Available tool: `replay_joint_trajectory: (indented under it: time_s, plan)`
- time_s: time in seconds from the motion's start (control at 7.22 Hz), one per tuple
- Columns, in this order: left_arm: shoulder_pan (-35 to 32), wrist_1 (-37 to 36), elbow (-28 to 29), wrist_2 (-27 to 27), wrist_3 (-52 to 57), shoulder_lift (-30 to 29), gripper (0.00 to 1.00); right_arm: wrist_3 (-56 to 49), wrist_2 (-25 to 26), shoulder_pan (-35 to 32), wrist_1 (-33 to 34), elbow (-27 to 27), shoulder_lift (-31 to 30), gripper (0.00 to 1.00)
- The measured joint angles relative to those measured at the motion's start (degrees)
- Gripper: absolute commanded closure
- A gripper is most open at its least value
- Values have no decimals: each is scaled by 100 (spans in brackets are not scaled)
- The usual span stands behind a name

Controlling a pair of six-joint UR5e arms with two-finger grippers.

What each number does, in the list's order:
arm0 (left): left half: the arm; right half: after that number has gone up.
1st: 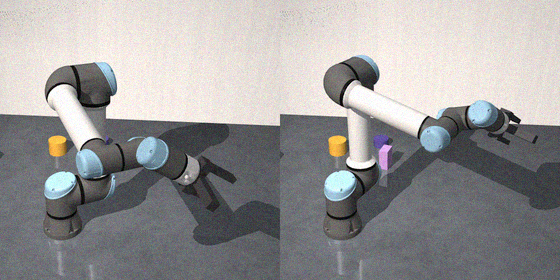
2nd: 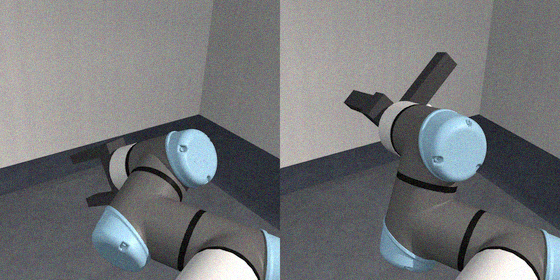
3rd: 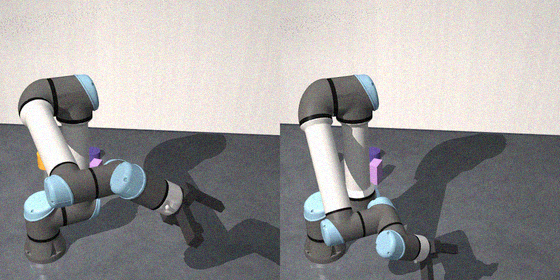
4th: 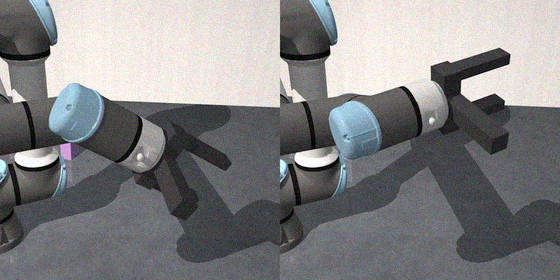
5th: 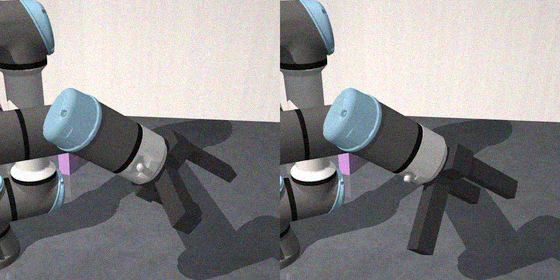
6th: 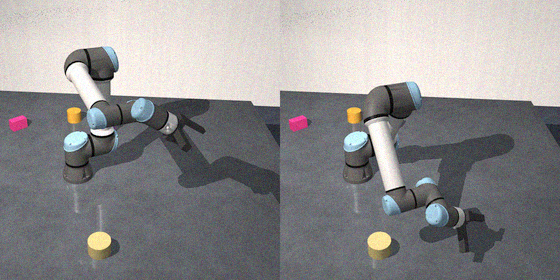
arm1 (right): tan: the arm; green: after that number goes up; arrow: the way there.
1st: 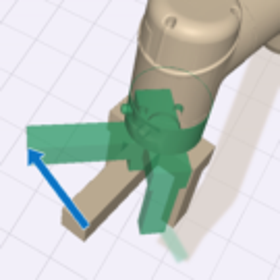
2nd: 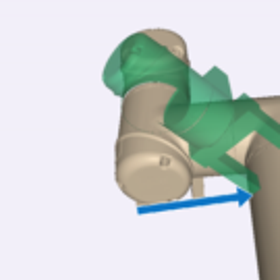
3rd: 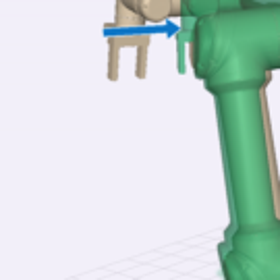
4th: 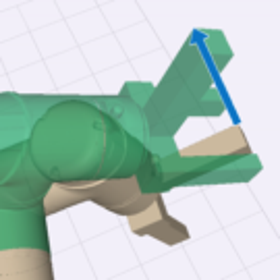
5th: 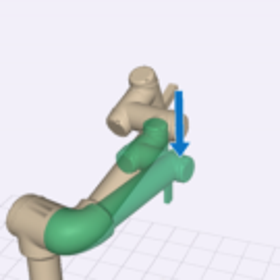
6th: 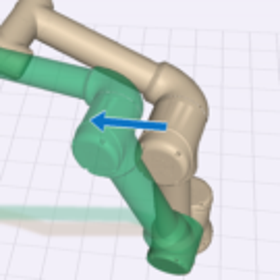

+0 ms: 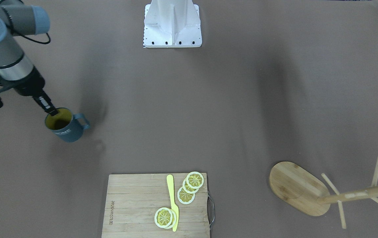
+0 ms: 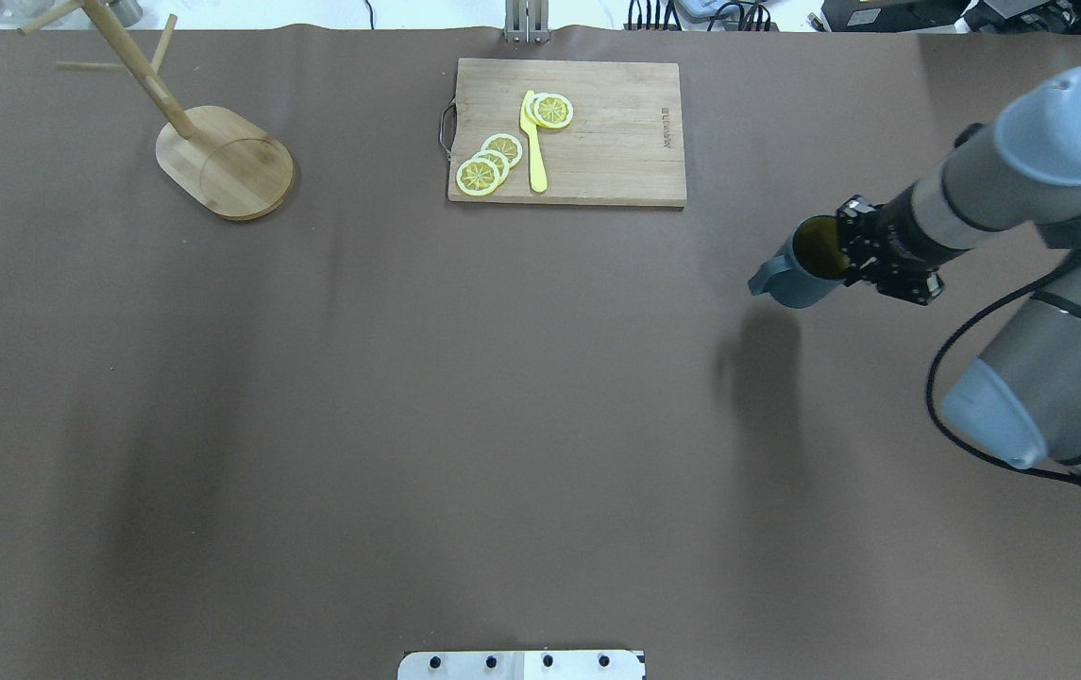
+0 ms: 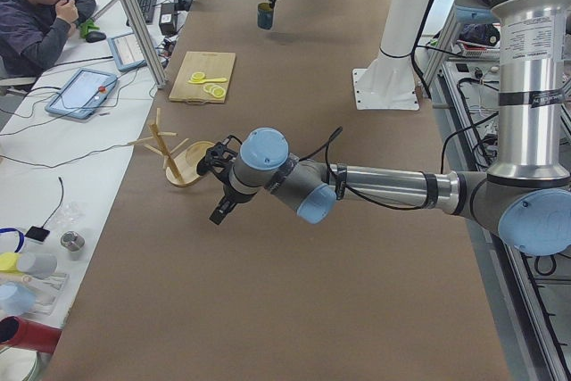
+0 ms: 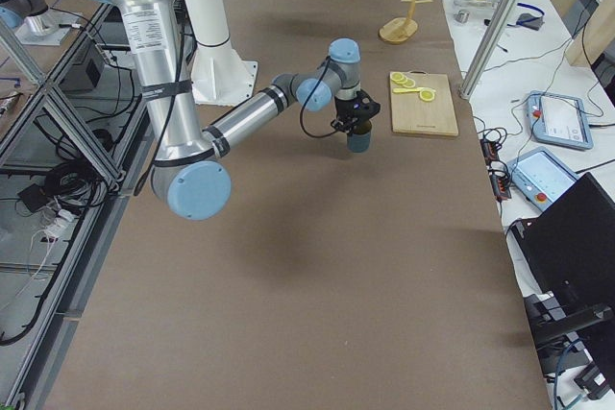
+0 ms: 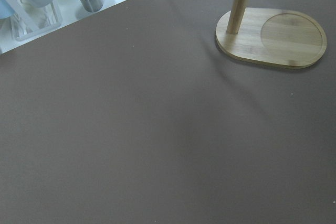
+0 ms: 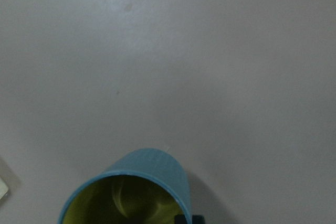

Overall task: Hang cup on storage rack
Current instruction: 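Carry the blue mug with the right gripper toward the cutting board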

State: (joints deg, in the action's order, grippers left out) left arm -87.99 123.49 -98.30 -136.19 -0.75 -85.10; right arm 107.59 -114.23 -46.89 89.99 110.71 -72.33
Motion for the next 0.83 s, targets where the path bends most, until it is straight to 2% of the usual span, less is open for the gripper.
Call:
replay_joint_trajectory:
  time_s: [0.14, 0.42, 0.55, 0.83]
  plan:
    - [5, 0, 10, 1, -8, -4, 0, 560, 180, 403, 600, 28, 565, 100]
    - [9, 0, 19, -3, -30, -5, 0, 1625, 377, 954, 1136, -282, 1548, 100]
    - [10, -2, 23, -2, -35, -2, 0, 2193, 537, 1147, 1262, -797, 2178, 100]
    - [19, -6, 28, 3, -87, -2, 0, 3197, 777, 1403, 1335, -2172, 3386, 100]
